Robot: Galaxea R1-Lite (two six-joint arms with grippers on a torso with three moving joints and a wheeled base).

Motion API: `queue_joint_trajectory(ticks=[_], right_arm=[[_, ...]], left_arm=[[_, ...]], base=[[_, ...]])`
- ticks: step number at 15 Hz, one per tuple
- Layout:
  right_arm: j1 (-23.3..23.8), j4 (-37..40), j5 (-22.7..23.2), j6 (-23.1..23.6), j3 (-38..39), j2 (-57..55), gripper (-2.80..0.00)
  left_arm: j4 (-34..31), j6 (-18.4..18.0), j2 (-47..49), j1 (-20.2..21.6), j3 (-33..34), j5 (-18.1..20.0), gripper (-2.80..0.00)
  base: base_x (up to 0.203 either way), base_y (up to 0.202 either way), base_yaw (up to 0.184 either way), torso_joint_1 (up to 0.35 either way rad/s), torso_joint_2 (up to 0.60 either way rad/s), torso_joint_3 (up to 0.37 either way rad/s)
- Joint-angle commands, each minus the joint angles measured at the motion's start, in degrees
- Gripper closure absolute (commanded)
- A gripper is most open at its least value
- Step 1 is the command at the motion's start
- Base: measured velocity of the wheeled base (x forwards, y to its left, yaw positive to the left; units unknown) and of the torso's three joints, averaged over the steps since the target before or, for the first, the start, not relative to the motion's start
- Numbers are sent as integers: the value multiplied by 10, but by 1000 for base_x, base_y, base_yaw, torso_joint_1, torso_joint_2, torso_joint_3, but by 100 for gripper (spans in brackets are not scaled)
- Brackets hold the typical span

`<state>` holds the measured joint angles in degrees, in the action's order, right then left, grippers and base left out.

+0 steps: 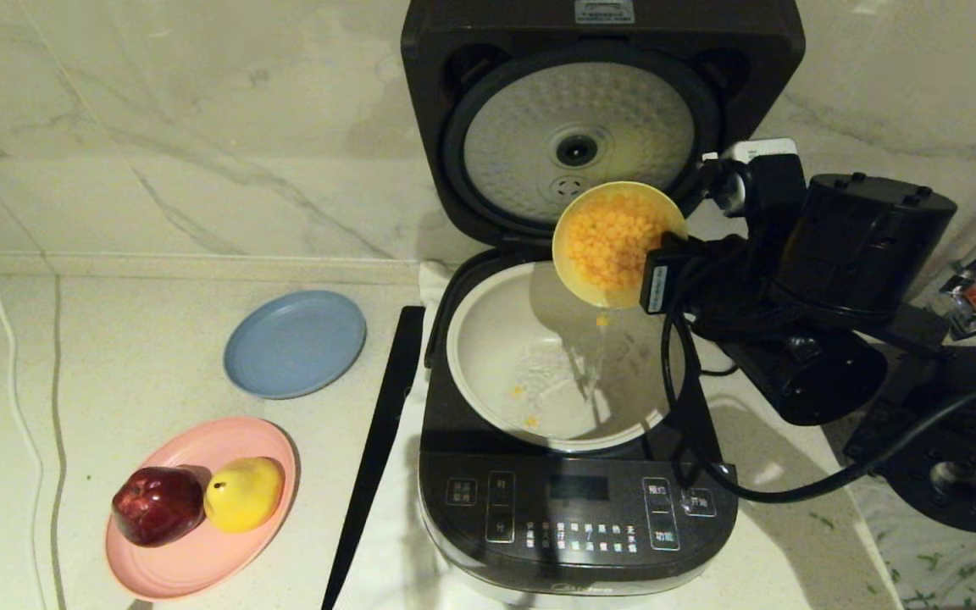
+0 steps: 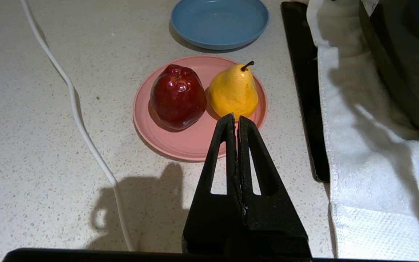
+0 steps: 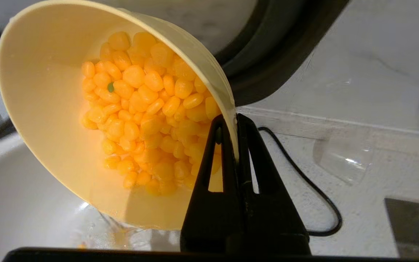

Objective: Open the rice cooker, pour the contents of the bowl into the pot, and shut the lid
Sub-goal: Pour the water from the bowl into the rice cooker

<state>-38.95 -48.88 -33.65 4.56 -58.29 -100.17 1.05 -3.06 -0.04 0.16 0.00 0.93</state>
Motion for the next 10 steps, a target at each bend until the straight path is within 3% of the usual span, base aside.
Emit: queue_joint_trajectory(ticks=[1,7,10], right_arm=[[-9,-8,-1,12,7,-13,0],[-34,-106,-3,108,0,-55,0],[-35,-110,-3,130,0,-58,0]], left_arm=[[0,0,0,0,4,0,0],[0,0,0,0,4,0,0],[0,0,0,0,4,0,0]], base=[[0,0,0,0,0,0],[0,0,0,0,0,0],[0,0,0,0,0,0]])
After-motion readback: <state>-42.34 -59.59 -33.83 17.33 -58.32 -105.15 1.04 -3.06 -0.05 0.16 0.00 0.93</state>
